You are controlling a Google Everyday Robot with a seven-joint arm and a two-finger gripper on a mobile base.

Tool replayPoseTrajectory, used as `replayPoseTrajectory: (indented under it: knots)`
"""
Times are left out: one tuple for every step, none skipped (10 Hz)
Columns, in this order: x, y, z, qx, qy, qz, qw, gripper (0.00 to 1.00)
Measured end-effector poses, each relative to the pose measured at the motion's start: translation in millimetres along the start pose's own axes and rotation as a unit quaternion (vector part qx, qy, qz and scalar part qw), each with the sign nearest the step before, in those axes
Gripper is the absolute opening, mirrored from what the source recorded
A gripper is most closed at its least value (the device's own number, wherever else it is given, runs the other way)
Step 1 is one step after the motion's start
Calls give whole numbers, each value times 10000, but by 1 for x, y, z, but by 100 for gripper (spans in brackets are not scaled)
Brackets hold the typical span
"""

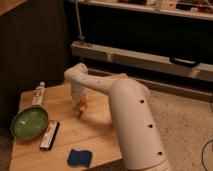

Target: Drag the pepper across the table

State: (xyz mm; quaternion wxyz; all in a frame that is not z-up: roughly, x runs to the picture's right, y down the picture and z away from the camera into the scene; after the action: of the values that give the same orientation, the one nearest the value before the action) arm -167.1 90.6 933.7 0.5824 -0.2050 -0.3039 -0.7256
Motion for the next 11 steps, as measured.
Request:
replayPoseTrajectory:
  knots:
    - [1, -1, -2, -38, 0, -14, 10000, 47]
    - [2, -1, -3, -65, 3, -10, 10000, 41]
    - [2, 0, -6, -90, 15, 6, 10000, 32]
    - [3, 1, -8, -114, 18, 23, 9999, 31]
    - [4, 2, -10, -151, 19, 38, 9999, 31]
    - [4, 4, -11, -186, 11, 50, 9998, 31]
    - [5, 5, -12, -227, -4, 57, 9997, 31]
    - [5, 5, -12, -254, -25, 37, 9997, 31]
    - [3, 4, -10, -265, -50, 18, 9996, 31]
    - [1, 5, -9, -280, -81, 10, 9996, 31]
    - [-1, 6, -8, -285, -105, -1, 9995, 31]
